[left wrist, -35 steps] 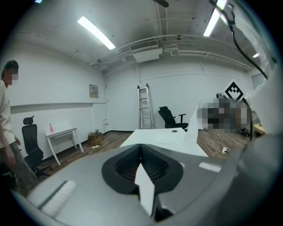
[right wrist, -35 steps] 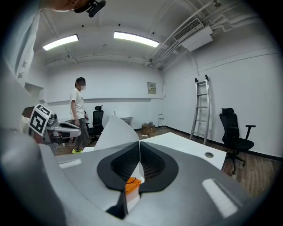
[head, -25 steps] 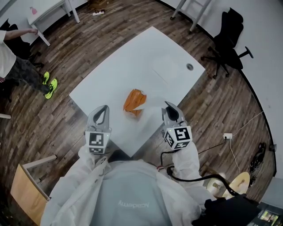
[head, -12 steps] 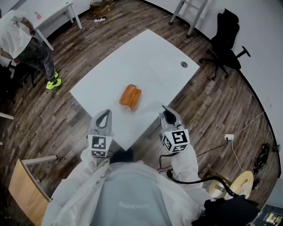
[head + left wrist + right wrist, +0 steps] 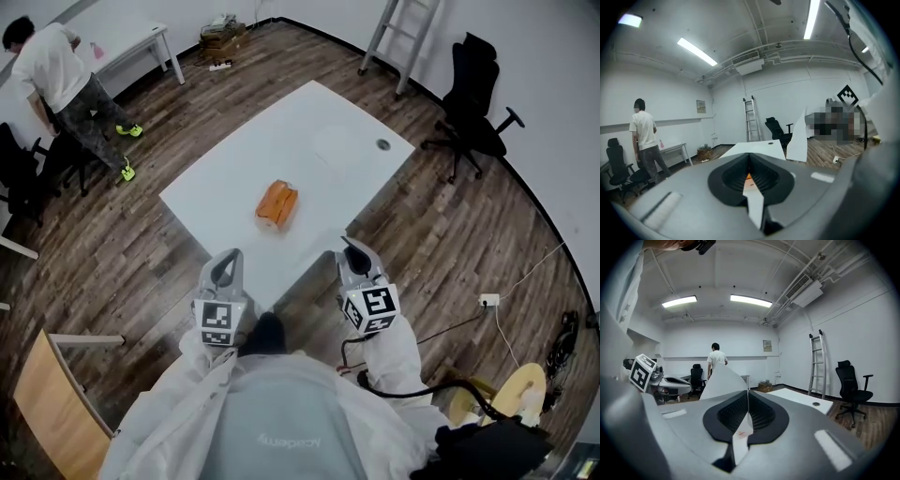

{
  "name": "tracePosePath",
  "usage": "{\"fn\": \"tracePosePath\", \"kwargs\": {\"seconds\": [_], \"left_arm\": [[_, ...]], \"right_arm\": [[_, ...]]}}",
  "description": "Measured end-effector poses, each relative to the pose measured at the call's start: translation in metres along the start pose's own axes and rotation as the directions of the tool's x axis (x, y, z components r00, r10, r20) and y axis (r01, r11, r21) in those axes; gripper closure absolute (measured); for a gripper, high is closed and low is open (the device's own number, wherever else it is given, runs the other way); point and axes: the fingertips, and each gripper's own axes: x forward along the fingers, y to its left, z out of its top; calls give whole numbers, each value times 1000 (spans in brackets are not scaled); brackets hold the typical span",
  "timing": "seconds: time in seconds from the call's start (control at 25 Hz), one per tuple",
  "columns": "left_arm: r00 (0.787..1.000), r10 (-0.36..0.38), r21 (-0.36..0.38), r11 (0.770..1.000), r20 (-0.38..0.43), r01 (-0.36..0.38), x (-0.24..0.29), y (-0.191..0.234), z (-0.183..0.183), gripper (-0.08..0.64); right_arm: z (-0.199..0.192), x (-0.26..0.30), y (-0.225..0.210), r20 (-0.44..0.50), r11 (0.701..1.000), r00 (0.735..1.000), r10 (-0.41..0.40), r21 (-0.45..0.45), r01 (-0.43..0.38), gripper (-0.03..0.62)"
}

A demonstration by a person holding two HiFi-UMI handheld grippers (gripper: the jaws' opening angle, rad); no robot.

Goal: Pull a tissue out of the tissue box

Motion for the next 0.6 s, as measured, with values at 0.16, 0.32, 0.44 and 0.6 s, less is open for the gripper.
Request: {"fn": "tracePosePath", "kwargs": {"seconds": [0.16, 0.32, 0.44, 0.6], "left_arm": [[1000, 7, 3, 1000, 17, -7, -15, -10, 2, 560], [1000, 15, 10, 1000, 25, -15, -28, -18, 3, 560], [999, 23, 12, 1000, 26, -23, -39, -24, 3, 560], [999, 40, 20, 999, 28, -40, -52, -26, 6, 560]], "right_arm": [[2, -14, 10, 15, 1000, 1000, 10, -9, -10, 591], [4, -25, 16, 28, 1000, 999, 24, -8, -24, 591], [4, -35, 21, 35, 999, 999, 36, -13, -35, 591], [7, -41, 29, 48, 999, 997, 52, -14, -51, 591]]}}
